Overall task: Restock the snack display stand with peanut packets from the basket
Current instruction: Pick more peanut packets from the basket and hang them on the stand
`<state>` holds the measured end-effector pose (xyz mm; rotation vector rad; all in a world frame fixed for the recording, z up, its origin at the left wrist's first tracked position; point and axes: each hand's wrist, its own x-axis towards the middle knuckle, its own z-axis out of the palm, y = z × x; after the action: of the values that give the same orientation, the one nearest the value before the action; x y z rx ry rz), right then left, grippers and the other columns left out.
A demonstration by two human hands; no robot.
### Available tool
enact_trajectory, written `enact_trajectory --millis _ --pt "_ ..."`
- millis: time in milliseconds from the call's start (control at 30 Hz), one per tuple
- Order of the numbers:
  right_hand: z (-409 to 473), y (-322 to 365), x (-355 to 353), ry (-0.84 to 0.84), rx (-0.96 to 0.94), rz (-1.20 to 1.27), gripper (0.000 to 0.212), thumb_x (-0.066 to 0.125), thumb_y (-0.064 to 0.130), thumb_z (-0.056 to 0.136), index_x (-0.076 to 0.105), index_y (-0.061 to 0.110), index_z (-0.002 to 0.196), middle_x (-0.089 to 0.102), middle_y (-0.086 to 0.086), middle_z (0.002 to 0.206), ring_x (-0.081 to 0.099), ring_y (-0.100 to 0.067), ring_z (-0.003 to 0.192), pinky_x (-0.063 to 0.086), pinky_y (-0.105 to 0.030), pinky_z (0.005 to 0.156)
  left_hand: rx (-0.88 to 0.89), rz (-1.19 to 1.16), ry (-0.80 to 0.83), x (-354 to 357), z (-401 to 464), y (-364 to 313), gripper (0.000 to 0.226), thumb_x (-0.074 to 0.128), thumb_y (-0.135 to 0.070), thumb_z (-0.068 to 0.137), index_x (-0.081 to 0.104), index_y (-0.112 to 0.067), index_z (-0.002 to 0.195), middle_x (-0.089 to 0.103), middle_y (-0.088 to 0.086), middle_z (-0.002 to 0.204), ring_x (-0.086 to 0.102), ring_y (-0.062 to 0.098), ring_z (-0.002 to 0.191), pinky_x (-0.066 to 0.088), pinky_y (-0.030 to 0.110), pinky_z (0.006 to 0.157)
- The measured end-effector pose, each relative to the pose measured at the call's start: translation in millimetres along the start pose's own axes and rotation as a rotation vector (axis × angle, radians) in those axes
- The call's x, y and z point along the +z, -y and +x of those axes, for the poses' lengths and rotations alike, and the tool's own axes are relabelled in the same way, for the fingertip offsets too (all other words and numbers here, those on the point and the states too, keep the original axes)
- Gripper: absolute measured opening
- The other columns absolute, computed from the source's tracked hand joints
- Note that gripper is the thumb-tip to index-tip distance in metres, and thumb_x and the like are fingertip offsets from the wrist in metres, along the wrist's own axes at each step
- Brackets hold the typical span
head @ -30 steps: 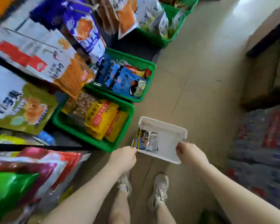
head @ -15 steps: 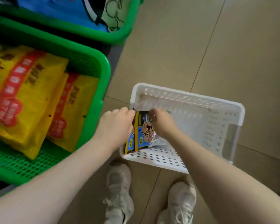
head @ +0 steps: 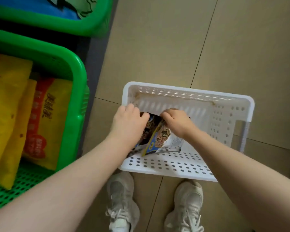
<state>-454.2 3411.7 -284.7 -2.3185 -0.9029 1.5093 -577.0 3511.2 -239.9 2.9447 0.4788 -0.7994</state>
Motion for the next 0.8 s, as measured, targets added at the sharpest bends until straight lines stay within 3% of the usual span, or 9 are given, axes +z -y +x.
enact_trajectory --millis 67,200,300,433,500,567,633,700,800 --pt "-10.9 -11.0 -6.4 -0.048 0.046 0.056 0.043 0.033 0.02 0.096 0.061 -0.011 0.084 0.06 -0.022 0.086 0.052 -0.031 0.083 0.039 -0.038 0.072 0.021 -0.081 -0.023 -3.4 4.7 -6.9 0.035 0.06 -0.005 0.073 0.054 -0.015 0.106 0.06 0.006 0.094 0.052 0.028 0.096 0.036 0.032 0.074" --pt "-26.6 -27.3 -19.0 -0.118 0.137 0.161 0.044 0.046 0.025 0.093 0.061 -0.013 0.077 0.052 -0.013 0.073 0.049 -0.023 0.067 0.035 -0.03 0.061 0.082 -0.135 -0.022 3.0 -0.7 -11.0 0.028 0.079 -0.005 0.059 0.062 -0.011 0.08 0.066 0.002 0.072 0.06 0.026 0.076 0.042 0.029 0.065" --pt "-37.6 -37.6 -22.8 -0.11 0.155 0.081 0.013 0.053 0.004 0.085 0.06 0.003 0.096 0.051 -0.009 0.1 0.051 -0.023 0.089 0.035 -0.02 0.065 0.08 -0.123 0.038 14.3 -9.1 -15.2 0.037 0.089 -0.016 0.041 0.064 -0.013 0.069 0.067 -0.001 0.06 0.064 0.024 0.07 0.048 0.028 0.065" --pt "-64.3 -46.4 -19.3 -0.299 0.326 0.337 0.062 0.059 -0.001 0.085 0.036 0.019 0.138 0.037 -0.004 0.138 0.046 -0.02 0.116 0.047 -0.023 0.081 0.037 -0.143 0.059 23.2 -5.9 -33.5 0.06 0.077 -0.001 0.057 0.058 -0.006 0.115 0.072 0.012 0.077 0.064 0.031 0.088 0.045 0.041 0.091" --pt "-76.8 -56.0 -14.1 -0.408 0.547 0.654 0.052 0.069 0.007 0.08 0.049 0.01 0.128 0.054 -0.007 0.114 0.053 -0.02 0.102 0.046 -0.031 0.081 0.033 -0.178 0.059 19.4 -6.1 -43.8 0.077 0.065 0.005 0.069 0.036 -0.01 0.139 0.071 0.011 0.087 0.061 0.031 0.098 0.032 0.044 0.107" --pt "-89.4 -62.7 -12.6 -0.392 0.609 0.96 0.016 0.072 0.008 0.077 0.064 0.009 0.092 0.059 -0.011 0.087 0.054 -0.023 0.083 0.041 -0.035 0.072 -0.049 -0.293 0.055 19.0 -9.6 -50.6 0.083 0.052 0.006 0.081 0.005 -0.011 0.147 0.068 0.011 0.095 0.055 0.032 0.109 0.027 0.042 0.111" --pt "-103.9 -63.1 -17.7 -0.343 0.537 1.0 0.014 0.068 0.004 0.079 0.062 0.013 0.071 0.059 -0.012 0.076 0.053 -0.024 0.076 0.041 -0.038 0.073 -0.14 -0.427 0.024 9.8 -12.5 -50.7 0.085 0.052 0.005 0.082 -0.001 -0.01 0.147 0.066 0.014 0.097 0.055 0.037 0.108 0.044 0.046 0.093" --pt "-122.5 -58.4 -30.1 -0.282 0.449 0.968 0.023 0.064 -0.002 0.081 0.06 0.015 0.066 0.061 -0.007 0.068 0.054 -0.022 0.07 0.041 -0.038 0.072 -0.074 -0.478 0.003 -12.0 -22.6 -50.1 0.065 0.05 0.007 0.077 0.032 -0.005 0.139 0.066 0.015 0.092 0.063 0.036 0.085 0.054 0.043 0.064" --pt "-156.6 -40.6 -67.6 -0.247 0.361 0.839 0.028 0.065 -0.005 0.079 0.065 0.019 0.064 0.067 0.003 0.06 0.06 -0.013 0.061 0.047 -0.032 0.07 0.191 -0.412 -0.093 -53.4 -53.5 -46.7 0.036 0.044 -0.001 0.062 0.068 -0.009 0.086 0.067 0.008 0.07 0.065 0.027 0.056 0.049 0.029 0.041"
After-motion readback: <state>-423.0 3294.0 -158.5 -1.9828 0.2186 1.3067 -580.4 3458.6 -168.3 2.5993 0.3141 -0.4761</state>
